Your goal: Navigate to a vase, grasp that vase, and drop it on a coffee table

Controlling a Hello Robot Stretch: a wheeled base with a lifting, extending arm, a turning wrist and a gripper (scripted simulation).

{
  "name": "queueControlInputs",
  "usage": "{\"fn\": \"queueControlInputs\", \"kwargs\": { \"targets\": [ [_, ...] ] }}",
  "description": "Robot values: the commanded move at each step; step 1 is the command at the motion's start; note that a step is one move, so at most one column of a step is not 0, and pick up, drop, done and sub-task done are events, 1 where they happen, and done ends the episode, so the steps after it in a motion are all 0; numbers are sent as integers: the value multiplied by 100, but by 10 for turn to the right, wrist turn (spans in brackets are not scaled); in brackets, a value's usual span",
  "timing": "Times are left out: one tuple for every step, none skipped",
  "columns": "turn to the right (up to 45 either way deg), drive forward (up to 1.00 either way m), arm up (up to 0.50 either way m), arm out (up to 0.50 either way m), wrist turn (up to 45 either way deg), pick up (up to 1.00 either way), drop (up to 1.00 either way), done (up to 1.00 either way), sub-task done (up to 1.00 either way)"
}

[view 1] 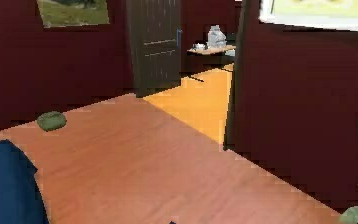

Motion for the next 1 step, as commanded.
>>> {"fn": "queueControlInputs", "kwargs": {
  "targets": [
    [0, 50, 0, 0, 0, 0, 0, 0, 0]
  ]
}}
